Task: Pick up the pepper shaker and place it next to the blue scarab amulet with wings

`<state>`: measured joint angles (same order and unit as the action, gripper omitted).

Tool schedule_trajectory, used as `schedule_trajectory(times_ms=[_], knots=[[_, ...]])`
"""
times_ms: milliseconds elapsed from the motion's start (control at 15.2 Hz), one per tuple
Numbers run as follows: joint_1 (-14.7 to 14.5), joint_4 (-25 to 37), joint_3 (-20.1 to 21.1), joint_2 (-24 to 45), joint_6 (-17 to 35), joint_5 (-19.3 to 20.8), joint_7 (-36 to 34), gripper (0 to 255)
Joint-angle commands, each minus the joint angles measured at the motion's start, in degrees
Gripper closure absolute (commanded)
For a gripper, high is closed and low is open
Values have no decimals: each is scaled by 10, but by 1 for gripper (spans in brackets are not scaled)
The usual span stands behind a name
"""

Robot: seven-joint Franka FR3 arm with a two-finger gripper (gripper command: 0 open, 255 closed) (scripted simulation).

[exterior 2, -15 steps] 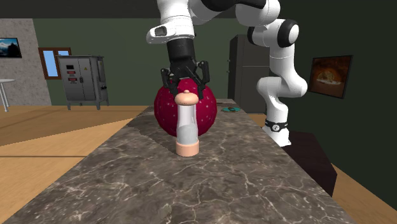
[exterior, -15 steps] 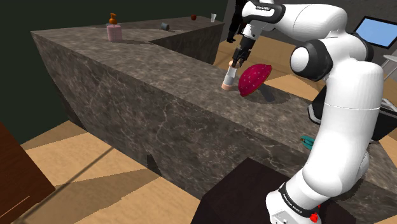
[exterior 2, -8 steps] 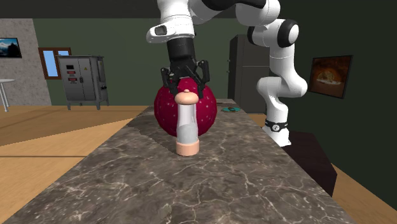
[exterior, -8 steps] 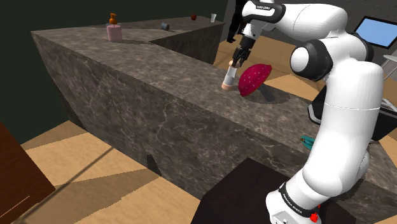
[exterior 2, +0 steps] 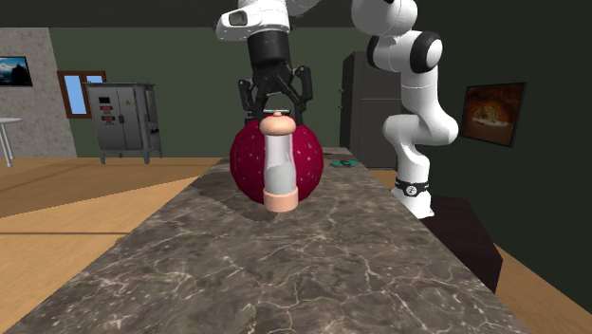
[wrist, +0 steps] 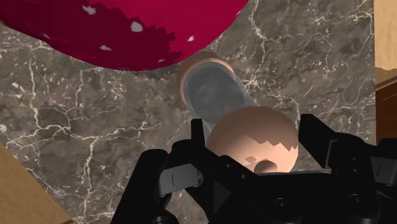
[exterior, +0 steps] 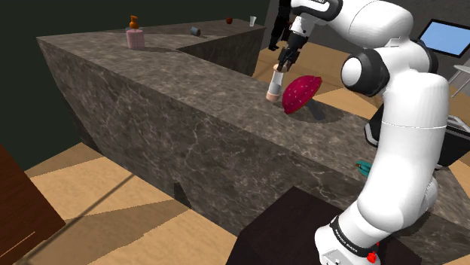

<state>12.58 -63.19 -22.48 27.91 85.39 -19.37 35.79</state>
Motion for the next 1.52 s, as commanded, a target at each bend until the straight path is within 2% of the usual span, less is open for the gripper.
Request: schedule_trajectory(times_ms=[0,396,594,858,1122,1452], knots=[[5,25,1,6,-18,-2,-3,255],[25,115,4,35,-78,-13,-14,255],[-3,1,-9,-55,-54,15,-3,255],[-24,-100,-18,-152,-45,51,2,255],[-35,-172,-21,-238,-52,85,0,255],[-38,-233,-18,-333,-78,124,-5,255]])
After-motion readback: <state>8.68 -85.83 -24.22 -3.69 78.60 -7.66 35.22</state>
